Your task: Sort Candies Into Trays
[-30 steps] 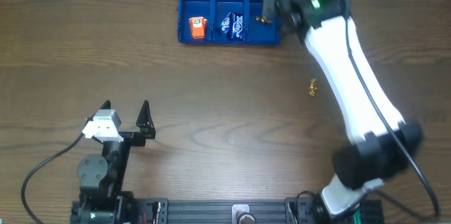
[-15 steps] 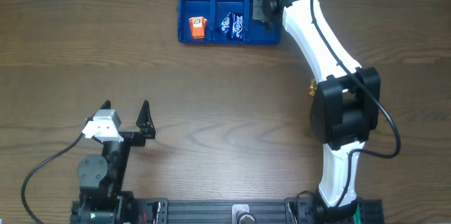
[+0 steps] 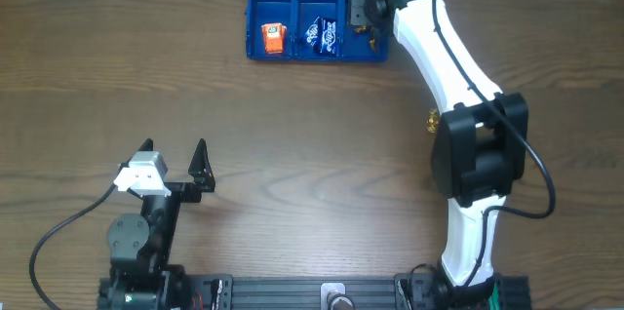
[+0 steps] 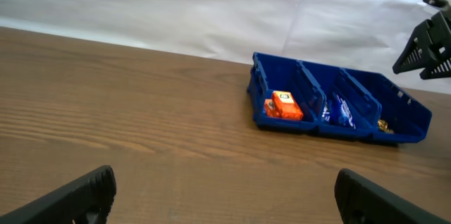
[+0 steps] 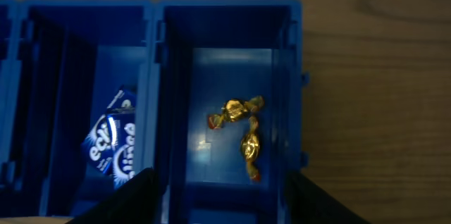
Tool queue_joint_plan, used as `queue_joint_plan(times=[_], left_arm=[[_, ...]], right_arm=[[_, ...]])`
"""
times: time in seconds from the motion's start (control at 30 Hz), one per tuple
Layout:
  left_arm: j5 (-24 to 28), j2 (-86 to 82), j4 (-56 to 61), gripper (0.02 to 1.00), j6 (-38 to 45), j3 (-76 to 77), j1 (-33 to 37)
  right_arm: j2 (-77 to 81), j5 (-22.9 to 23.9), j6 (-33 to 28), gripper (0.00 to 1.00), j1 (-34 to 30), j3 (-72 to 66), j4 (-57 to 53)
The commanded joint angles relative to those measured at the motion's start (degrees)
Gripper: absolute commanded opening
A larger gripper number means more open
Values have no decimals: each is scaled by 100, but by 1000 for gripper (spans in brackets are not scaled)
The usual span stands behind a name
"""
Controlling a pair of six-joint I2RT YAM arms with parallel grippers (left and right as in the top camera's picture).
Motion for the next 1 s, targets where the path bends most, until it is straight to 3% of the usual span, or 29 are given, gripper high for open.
queue_joint_plan(times=[0.03, 0.3, 0.47, 0.63, 1.0], left_arm=[[120, -37, -214, 998, 22, -94, 17], [118, -37, -214, 998, 22, -94, 17], [118, -37, -214, 998, 20, -94, 17], [118, -37, -214, 998, 22, -94, 17], [118, -37, -214, 998, 22, -94, 17]], right_arm=[[-1054, 256, 9, 614, -125, -1106, 396], [-3775, 326, -72, 614, -435, -3908, 901], [-4815, 326, 223, 610, -887, -5366, 800], [-4623, 304, 417, 597, -1073, -6096, 903], [-3383, 170, 516, 562, -1156, -6142, 1731]])
